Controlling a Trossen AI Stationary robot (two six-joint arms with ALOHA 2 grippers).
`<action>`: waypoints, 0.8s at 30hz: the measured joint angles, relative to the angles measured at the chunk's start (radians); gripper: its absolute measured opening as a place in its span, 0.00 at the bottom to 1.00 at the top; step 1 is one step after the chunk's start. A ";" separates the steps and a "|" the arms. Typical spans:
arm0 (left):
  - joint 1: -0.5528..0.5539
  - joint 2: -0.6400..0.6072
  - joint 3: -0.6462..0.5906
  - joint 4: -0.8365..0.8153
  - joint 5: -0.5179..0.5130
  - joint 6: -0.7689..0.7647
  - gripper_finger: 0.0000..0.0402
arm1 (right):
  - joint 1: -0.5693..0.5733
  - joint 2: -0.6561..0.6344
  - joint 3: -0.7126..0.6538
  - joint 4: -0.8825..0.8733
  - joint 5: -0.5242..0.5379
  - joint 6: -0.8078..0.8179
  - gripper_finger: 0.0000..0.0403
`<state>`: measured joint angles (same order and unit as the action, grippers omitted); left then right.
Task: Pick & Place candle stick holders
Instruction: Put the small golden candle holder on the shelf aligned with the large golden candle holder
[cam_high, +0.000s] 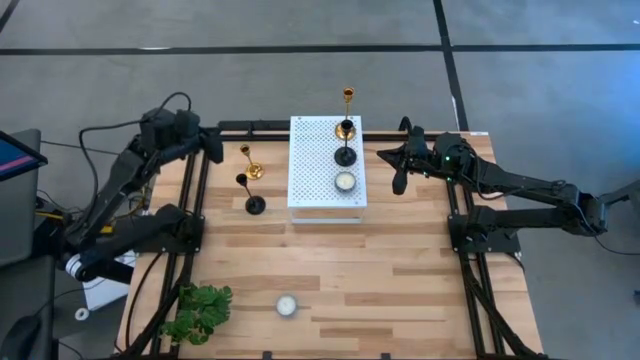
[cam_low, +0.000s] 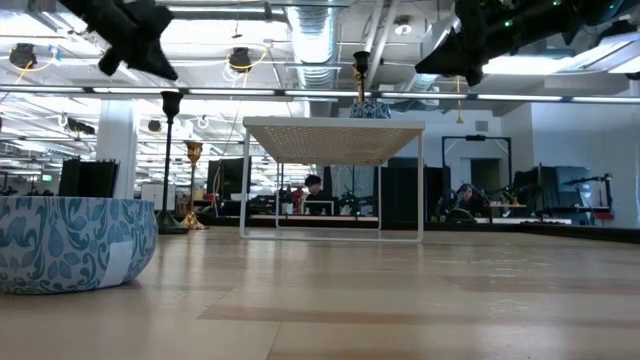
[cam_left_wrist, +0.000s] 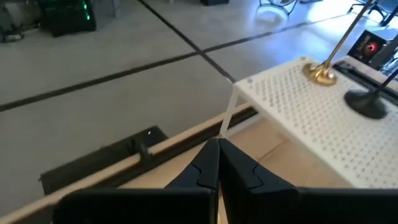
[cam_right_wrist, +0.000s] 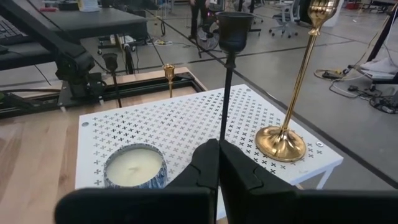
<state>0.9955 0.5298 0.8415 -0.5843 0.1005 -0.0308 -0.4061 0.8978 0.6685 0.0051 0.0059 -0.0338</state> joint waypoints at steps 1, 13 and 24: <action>0.000 -0.011 -0.019 -0.001 -0.001 -0.005 0.01 | 0.000 0.000 0.000 0.000 0.000 0.000 0.00; -0.027 -0.121 -0.279 0.193 0.001 -0.192 0.01 | 0.000 0.000 0.000 0.001 0.000 -0.002 0.00; -0.122 -0.333 -0.353 0.156 -0.005 -0.215 0.01 | 0.000 0.000 0.000 0.002 0.000 -0.001 0.00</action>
<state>0.8730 0.1966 0.4885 -0.4284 0.0954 -0.2460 -0.4061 0.8980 0.6685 0.0067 0.0059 -0.0349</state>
